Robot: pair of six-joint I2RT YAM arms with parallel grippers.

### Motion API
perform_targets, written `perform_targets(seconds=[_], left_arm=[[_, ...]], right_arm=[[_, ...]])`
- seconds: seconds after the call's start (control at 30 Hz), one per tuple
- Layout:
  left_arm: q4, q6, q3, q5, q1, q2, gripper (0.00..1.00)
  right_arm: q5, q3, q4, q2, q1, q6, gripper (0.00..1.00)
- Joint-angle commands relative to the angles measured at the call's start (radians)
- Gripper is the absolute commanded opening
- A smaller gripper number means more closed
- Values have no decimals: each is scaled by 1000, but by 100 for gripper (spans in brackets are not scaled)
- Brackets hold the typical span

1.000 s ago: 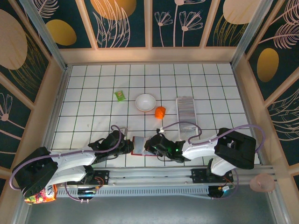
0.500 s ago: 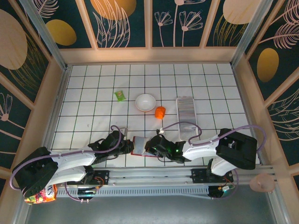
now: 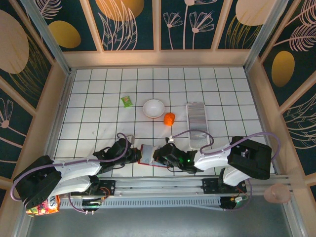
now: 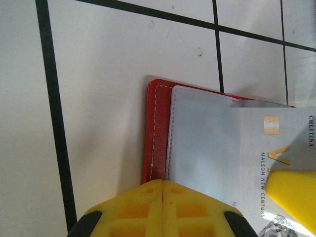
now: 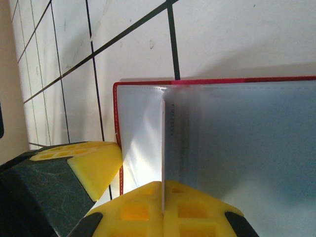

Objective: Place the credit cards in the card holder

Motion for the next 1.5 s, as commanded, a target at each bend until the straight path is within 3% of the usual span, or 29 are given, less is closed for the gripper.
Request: perform_targets(seconds=[0.0, 0.4, 0.57, 0.87, 0.9, 0.97, 1.03, 1.17, 1.47], left_arm=[[-26, -15, -26, 19, -6, 3, 0], [-10, -19, -39, 24, -6, 1, 0], [-2, -19, -43, 28, -6, 3, 0], [-2, -21, -49, 25, -6, -8, 0], [0, -23, -49, 25, -6, -10, 0], [3, -24, -52, 22, -6, -13, 0], [14, -23, -55, 21, -6, -7, 0], [20, -18, -50, 26, -6, 11, 0], [30, -25, -56, 34, -6, 9, 0]], right_arm=[[17, -14, 49, 18, 12, 21, 0], [66, 41, -67, 71, 15, -31, 0], [48, 9, -23, 71, 15, -14, 0], [155, 181, -405, 50, 37, -82, 25], [163, 194, -433, 49, 37, -87, 32], [177, 211, -476, 53, 38, -86, 36], [196, 230, -533, 61, 38, -74, 49], [202, 240, -555, 64, 39, -76, 49], [185, 291, -555, 109, 42, -105, 38]])
